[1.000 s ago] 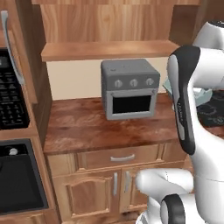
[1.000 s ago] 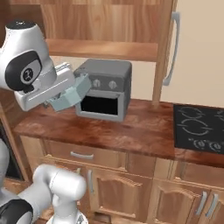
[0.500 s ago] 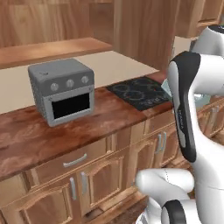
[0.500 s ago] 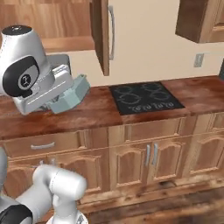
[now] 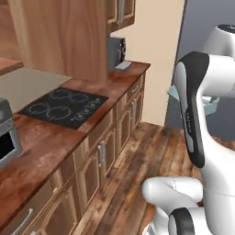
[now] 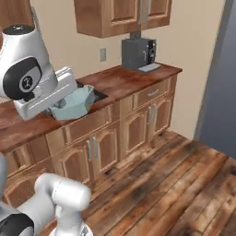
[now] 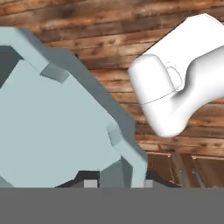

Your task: Retrieve the tupperware and aluminum foil from the cabinet and place them on the dining counter near the plate with mushroom and sweet potato to prepare for storing leftovers.

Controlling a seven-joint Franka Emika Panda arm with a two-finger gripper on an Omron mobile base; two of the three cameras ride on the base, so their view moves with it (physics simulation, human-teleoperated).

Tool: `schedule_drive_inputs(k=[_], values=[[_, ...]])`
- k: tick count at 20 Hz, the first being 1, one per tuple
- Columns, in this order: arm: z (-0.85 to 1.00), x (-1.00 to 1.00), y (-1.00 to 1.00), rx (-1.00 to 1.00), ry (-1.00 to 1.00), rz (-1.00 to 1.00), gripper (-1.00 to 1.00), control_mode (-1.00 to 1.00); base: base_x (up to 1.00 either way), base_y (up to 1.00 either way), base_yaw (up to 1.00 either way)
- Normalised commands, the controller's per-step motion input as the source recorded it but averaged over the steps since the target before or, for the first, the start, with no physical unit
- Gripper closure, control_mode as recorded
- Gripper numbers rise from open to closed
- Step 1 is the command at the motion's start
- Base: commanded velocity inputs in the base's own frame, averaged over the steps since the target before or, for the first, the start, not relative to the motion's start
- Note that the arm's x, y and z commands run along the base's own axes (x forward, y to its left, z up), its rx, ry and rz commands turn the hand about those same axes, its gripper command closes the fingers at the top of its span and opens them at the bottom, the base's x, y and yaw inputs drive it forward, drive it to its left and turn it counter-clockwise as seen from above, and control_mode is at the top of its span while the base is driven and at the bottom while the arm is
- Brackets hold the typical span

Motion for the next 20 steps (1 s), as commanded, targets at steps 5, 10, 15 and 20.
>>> schedule_drive_inputs(k=[5,10,15,20], values=[[0.0,0.0,0.0,0.0,0.0,0.0,1.0,1.0,0.0,0.0,-0.9],[0.0,0.0,0.0,0.0,0.0,0.0,1.0,1.0,0.0,0.0,-0.9],[0.0,0.0,0.0,0.0,0.0,0.0,1.0,1.0,0.08,0.0,-0.85],[0.0,0.0,0.0,0.0,0.0,0.0,1.0,1.0,0.21,0.0,-0.79]])
